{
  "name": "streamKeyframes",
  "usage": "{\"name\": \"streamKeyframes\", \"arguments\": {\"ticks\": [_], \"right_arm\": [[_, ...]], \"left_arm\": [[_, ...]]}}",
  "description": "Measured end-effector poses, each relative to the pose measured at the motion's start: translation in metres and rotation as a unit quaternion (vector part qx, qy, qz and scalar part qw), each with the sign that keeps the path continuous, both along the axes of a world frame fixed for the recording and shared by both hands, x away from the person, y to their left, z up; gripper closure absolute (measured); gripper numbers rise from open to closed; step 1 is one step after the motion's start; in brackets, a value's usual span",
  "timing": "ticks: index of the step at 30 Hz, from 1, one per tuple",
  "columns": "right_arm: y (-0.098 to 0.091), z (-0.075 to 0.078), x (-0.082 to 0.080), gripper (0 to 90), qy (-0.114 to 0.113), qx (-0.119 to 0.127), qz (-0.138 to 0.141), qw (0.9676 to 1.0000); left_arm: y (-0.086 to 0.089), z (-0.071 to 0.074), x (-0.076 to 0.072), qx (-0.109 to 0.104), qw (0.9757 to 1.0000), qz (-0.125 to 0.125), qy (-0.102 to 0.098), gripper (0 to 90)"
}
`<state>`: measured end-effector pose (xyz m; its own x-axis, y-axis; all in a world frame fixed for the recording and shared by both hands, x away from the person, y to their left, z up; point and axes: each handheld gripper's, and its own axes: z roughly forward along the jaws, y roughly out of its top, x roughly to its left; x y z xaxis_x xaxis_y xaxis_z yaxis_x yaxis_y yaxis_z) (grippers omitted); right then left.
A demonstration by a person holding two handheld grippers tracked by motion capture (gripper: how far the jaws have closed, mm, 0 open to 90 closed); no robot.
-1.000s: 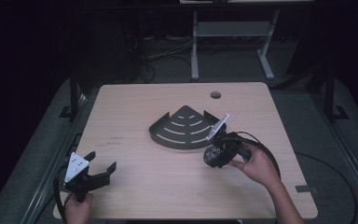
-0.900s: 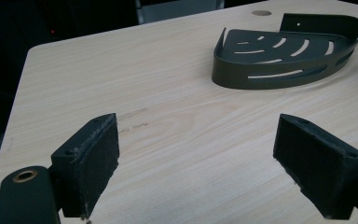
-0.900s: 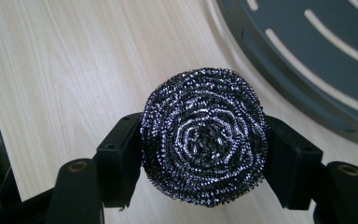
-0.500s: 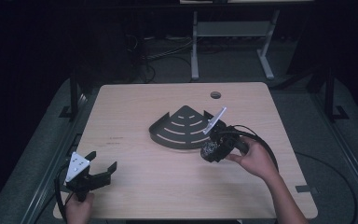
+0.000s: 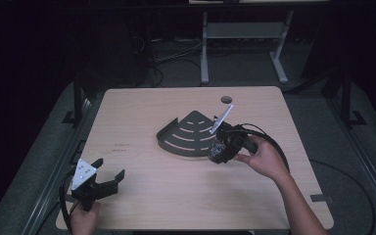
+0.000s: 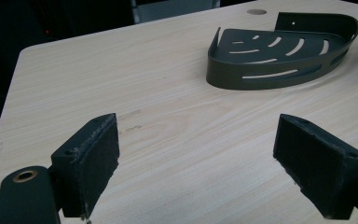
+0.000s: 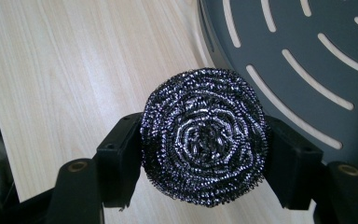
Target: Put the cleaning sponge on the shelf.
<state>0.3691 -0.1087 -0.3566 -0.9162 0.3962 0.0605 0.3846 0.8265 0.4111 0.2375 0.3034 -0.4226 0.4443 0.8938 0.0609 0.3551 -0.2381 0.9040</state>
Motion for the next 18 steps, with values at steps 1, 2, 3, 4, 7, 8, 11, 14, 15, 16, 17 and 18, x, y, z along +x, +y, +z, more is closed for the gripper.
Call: {"name": "streamKeyframes", "arguments": {"ticks": [1,2,3,4,7,8,11,14,15,16,17,18], "right_arm": [[0.001,0.001,0.001,34.3,0.000,-0.002,0.001,1.0000],[0.002,0.001,0.002,34.3,-0.001,-0.004,0.001,1.0000],[0.003,0.002,0.004,34.3,0.000,-0.005,0.001,1.0000],[0.004,0.003,0.005,34.3,0.000,-0.004,0.002,1.0000],[0.007,0.005,0.010,34.3,-0.001,-0.003,0.003,1.0000],[0.009,0.006,0.013,34.3,0.001,-0.002,0.004,1.0000],[0.012,0.006,0.018,34.3,0.002,-0.006,0.006,1.0000],[0.015,0.006,0.023,34.3,0.002,-0.005,0.006,1.0000],[0.015,0.006,0.026,34.3,0.007,0.000,0.005,1.0000],[0.016,0.005,0.028,34.3,0.009,-0.001,0.003,1.0000],[0.017,0.005,0.030,34.3,0.008,-0.002,0.003,1.0000],[0.018,0.004,0.032,34.2,0.008,-0.004,0.003,1.0000]], "left_arm": [[0.000,0.000,0.000,-0.001,1.0000,-0.001,-0.001,13.8],[0.000,0.001,0.000,-0.001,1.0000,-0.001,-0.002,13.7],[0.000,0.001,0.000,-0.002,1.0000,-0.001,-0.003,13.8],[0.000,0.001,0.000,-0.002,1.0000,-0.001,-0.003,13.7],[-0.001,0.001,0.000,0.000,1.0000,-0.002,-0.002,13.8],[-0.001,0.001,0.000,0.001,1.0000,-0.003,-0.002,13.8],[-0.002,0.001,0.000,0.000,1.0000,-0.003,-0.002,13.7],[-0.002,0.000,0.000,0.001,1.0000,-0.003,-0.001,13.8],[-0.002,0.000,0.000,0.001,1.0000,-0.003,-0.001,13.7],[-0.002,0.000,0.000,0.001,1.0000,-0.004,-0.002,13.8],[-0.002,0.000,0.000,0.001,1.0000,-0.004,-0.002,13.7],[-0.002,0.001,0.000,0.002,1.0000,-0.004,-0.002,13.7]]}}
